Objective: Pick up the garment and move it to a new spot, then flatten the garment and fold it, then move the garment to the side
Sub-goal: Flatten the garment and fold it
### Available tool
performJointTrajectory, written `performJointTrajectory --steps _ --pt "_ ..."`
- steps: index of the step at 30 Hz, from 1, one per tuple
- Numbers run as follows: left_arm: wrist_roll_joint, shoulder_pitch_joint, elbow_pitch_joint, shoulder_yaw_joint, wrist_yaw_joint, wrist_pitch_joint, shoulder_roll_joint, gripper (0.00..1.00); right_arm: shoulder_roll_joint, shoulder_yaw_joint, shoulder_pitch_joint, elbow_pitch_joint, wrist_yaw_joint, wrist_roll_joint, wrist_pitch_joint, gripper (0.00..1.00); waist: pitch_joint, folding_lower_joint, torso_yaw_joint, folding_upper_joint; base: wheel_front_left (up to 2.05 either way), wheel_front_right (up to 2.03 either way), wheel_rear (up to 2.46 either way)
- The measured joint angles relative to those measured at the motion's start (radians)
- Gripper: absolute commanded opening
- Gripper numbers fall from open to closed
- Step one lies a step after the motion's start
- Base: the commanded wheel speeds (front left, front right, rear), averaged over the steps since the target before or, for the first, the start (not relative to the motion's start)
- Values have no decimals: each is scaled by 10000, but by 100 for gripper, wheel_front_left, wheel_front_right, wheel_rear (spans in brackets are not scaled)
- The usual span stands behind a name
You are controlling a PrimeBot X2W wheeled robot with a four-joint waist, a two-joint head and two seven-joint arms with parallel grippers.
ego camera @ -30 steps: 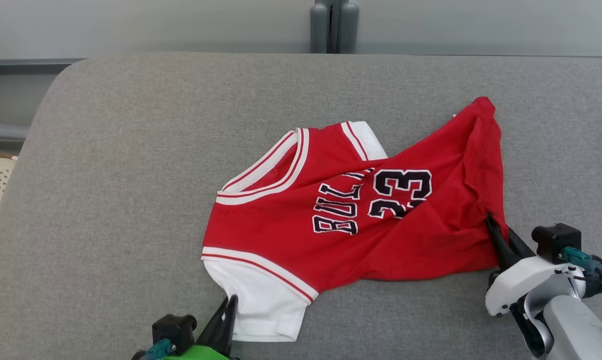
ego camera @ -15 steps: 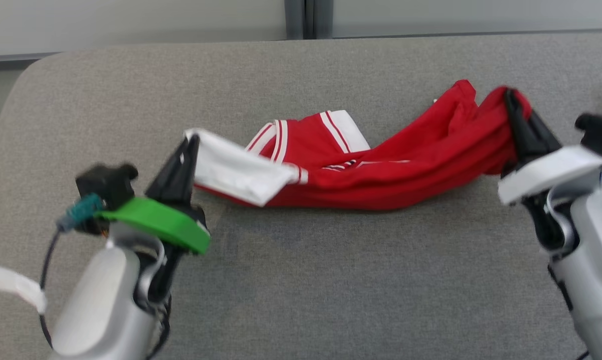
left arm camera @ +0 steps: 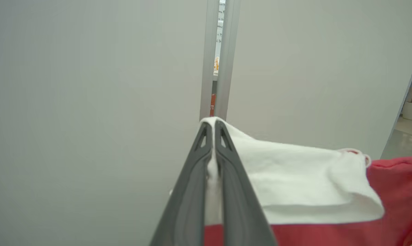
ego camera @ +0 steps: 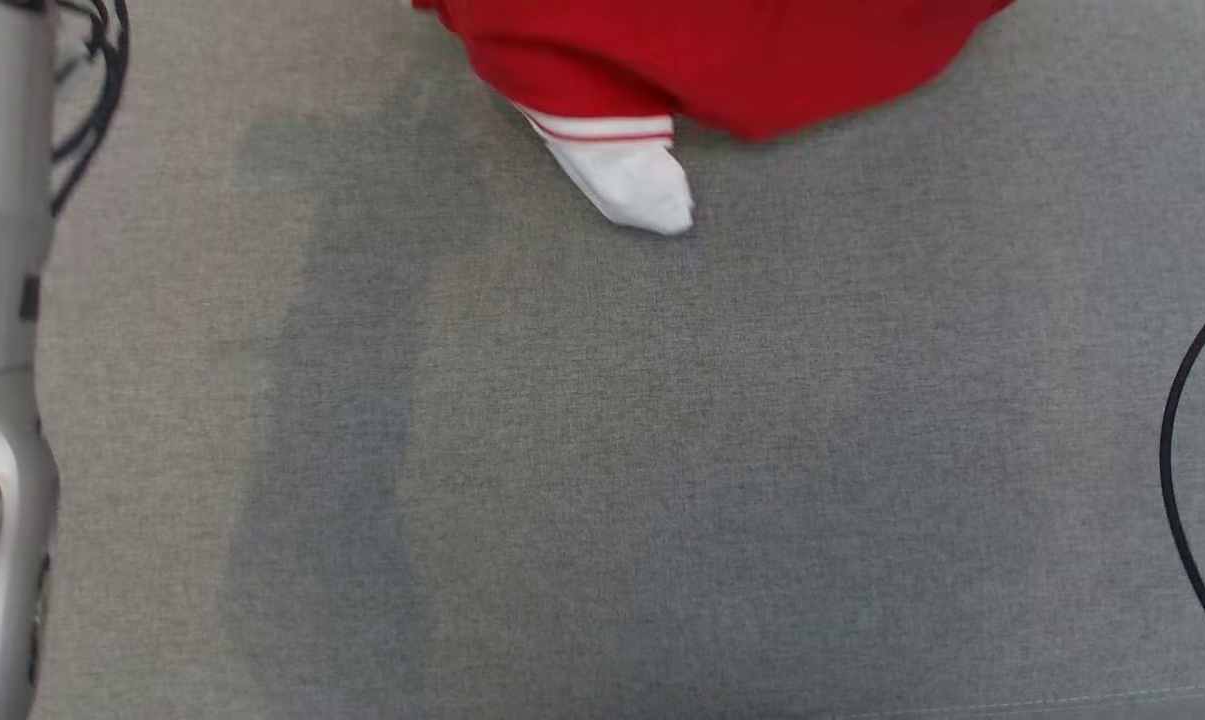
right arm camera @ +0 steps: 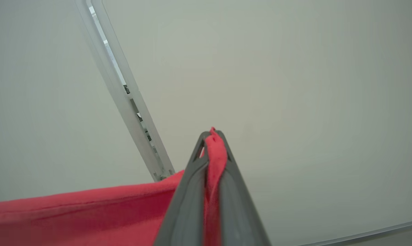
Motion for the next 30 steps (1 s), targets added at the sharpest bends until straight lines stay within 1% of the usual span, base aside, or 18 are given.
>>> performJointTrajectory --steps 4,8,9,12,15,19,21,24,27,30 --pt "-54 -1967 1057 -211 -2 -468 -125 0 50 192 -1602 1001 0 -370 -424 0 341 0 -229 0 0 0 0" --pt "-29 -3215 1814 -477 -2 -805 -234 0 63 529 -2646 1609 0 -499 -761 0 381 0 -492 0 0 0 0" --pt "-123 -3516 1964 -493 -2 -1024 -339 0 56 671 -2882 1737 0 -485 -869 0 374 -1 -558 0 0 0 0" --pt "-395 -3840 2163 -851 -2 -1214 -431 0 23 1024 -3094 1883 0 -261 -1005 0 408 -4 -613 0 0 0 0" --pt "-577 -3687 2303 -1289 -2 -1446 -422 0 27 1626 -2915 1918 0 71 -1055 0 521 -3 -609 0 0 0 0" --pt "-961 -2795 2077 -1843 -2 -1933 -255 0 -119 2184 -2067 1655 0 809 -1446 0 697 -3 -569 0 0 0 0" --pt "-1258 -1868 1883 -1973 -17 -2203 -84 0 -146 2663 -1196 1264 0 1202 -1632 0 683 -3 -563 0 0 0 0" --pt "-1363 -591 1427 -2186 -17 -2447 433 0 -316 3241 139 525 2 1739 -1829 0 533 -3 -553 0 0 0 0" --pt "-1716 1077 846 -1958 -15 -2617 671 0 -594 3574 1654 -249 6 2194 -1944 0 285 -3 -528 0 0 0 0" --pt "-1751 2949 -81 -1645 282 -2642 905 0 -828 3685 3277 -1057 4 2556 -1985 0 -43 -4 -501 0 0 0 0"
